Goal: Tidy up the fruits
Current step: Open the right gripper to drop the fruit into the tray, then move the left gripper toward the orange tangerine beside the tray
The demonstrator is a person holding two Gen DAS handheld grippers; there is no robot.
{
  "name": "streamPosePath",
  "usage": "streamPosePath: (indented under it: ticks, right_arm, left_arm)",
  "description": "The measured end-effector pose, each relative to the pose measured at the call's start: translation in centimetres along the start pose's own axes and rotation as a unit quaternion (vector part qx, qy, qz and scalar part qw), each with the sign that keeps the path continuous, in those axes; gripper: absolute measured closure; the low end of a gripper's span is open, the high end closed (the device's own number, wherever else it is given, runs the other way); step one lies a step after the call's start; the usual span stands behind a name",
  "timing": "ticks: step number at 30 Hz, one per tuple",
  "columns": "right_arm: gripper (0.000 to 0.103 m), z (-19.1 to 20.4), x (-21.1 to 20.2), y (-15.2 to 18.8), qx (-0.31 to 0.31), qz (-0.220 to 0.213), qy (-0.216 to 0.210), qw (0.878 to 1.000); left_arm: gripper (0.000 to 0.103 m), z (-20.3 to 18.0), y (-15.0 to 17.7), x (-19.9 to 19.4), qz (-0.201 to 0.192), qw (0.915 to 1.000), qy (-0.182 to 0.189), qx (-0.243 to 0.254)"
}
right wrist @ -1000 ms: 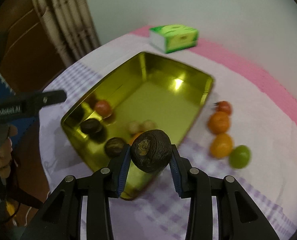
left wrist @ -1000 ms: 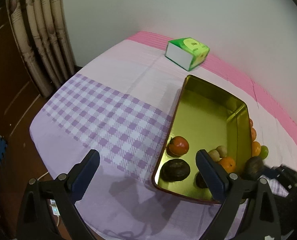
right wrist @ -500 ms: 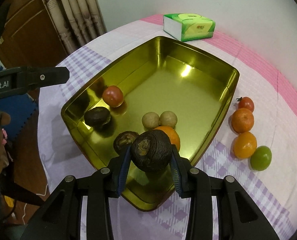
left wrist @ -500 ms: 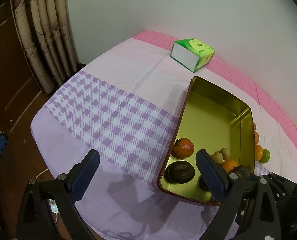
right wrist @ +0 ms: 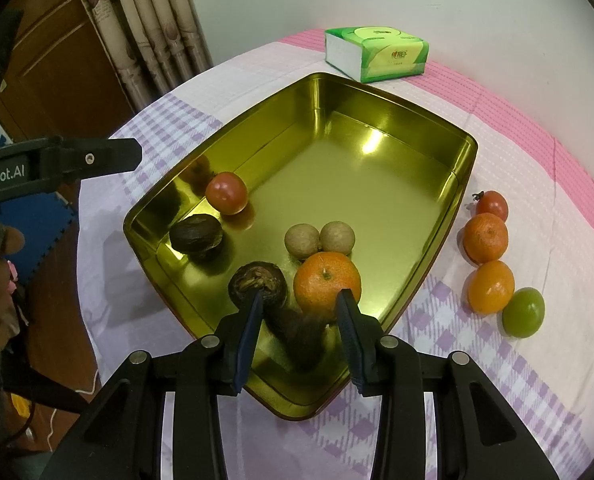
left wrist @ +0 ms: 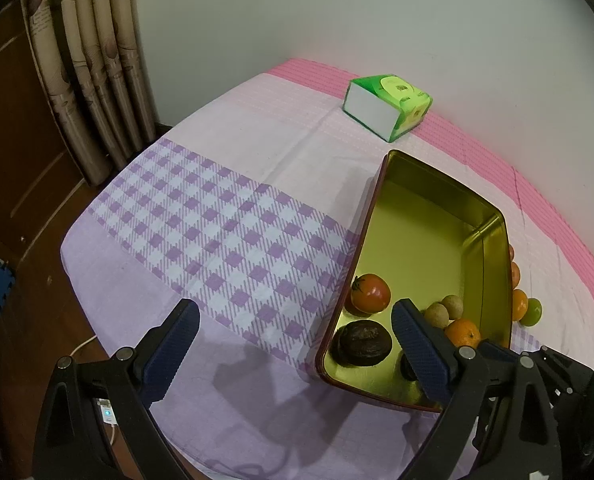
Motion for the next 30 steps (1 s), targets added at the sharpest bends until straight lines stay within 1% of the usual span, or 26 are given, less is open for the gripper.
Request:
streamPosePath:
  ticks: [6,10,11,13,16,17,18,20,23,26,30]
  right_arm:
    - [0.063,-0.2,-0.5,-0.1,0.009,-0.006,-0.002,1.0]
    - [0.062,-1.1,-1.6,-0.2,0.026,-0.021,-0.002,0.999]
    - [0.062,-1.7,-2.1,-0.3,0.034,-0.03,-0.008,0.999]
    - [0.059,-2.5,-3.0,-0.3,0.044,-0.043,-0.007,0.998]
    - [0.051,-4.7,-4.6,-0.2,0.068,-0.069,-0.002,0.995]
    - [0.048,-5.8,-5.0,-0.1,0.075,-0.075,0.014,0.994]
    - [0.047,-7.3,-5.4,0.2,0.084,-0.08,0.036,0.993]
    - [0.047,-10.0,-5.6,0.9,0.108,-0.08,0.054,0.989]
    - [0.046,-14.7,-5.4,2.9,0.149,-0.076,0.096,0.981]
    - [0.045,-19.4,-4.7,5.2,0.19,-0.063,0.129,0.971]
    - [0.043,-23.5,-3.6,7.5,0.215,-0.051,0.157,0.962]
  left_arm:
    - [0.007,-0.1,0.0,0.1,0.0,1.0,-0.001,0.001]
    - [0.007,-0.1,0.1,0.1,0.0,1.0,-0.002,0.001]
    - [0.007,-0.2,0.1,0.1,0.0,1.0,-0.002,0.001]
    - [0.007,-0.3,0.1,0.2,-0.001,1.0,-0.002,0.005]
    - [0.007,-0.5,0.2,0.2,-0.002,0.9999,-0.004,0.011]
    - [0.007,-0.7,0.3,0.1,-0.004,0.9999,-0.003,0.015]
    - [0.007,-0.8,0.3,0.1,-0.006,0.9998,-0.002,0.018]
    - [0.007,-1.4,0.3,-0.1,-0.011,0.9995,-0.002,0.029]
    - [0.007,-2.6,0.4,-0.6,-0.022,0.9985,0.006,0.049]
    - [0.007,-4.0,0.7,-0.9,-0.023,0.9972,0.016,0.07]
    - [0.008,-6.5,1.2,-0.9,-0.017,0.994,0.023,0.106]
Point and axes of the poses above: each gripper's, at about its wrist camera, not at the fingertips, and x roughly the way its jaws point, z to its left, y to its underside, the point moved 6 cm from there along x, roughly the way its jaws point, and after that the axes turned 1 degree about x, right-handed, at the moved point
